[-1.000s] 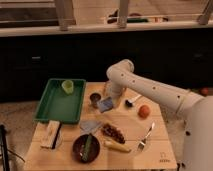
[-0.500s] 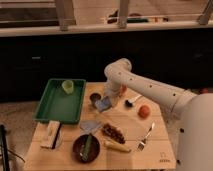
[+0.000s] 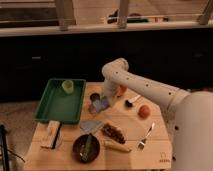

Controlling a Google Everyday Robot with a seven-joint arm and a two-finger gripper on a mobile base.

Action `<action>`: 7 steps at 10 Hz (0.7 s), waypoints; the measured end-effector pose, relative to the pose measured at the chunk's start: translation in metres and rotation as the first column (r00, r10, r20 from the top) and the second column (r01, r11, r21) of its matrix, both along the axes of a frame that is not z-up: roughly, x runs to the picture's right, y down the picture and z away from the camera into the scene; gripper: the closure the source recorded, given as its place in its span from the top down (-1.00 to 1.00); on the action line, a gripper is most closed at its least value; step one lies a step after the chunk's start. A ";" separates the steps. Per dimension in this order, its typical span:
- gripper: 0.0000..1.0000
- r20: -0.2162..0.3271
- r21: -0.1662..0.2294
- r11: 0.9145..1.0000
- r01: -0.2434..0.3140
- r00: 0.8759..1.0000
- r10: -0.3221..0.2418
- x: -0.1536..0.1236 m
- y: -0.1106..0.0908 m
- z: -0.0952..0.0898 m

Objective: Place sponge in metal cup

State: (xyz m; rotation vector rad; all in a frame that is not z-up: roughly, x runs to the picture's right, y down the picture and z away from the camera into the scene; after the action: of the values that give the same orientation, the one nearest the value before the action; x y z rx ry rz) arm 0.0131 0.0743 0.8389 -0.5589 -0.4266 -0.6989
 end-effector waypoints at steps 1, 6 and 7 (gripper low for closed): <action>-0.81 0.002 0.005 1.000 0.005 1.000 -0.005 -0.001 0.001 -0.001; -0.81 0.037 0.070 0.995 0.071 0.997 -0.074 -0.002 -0.012 -0.011; -0.81 0.051 0.081 0.992 0.094 0.994 -0.098 -0.002 -0.016 -0.012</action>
State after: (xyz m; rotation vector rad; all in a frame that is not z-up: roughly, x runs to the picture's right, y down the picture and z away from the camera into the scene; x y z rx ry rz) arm 0.0109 0.0580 0.8272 -0.4890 -0.4234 -0.8213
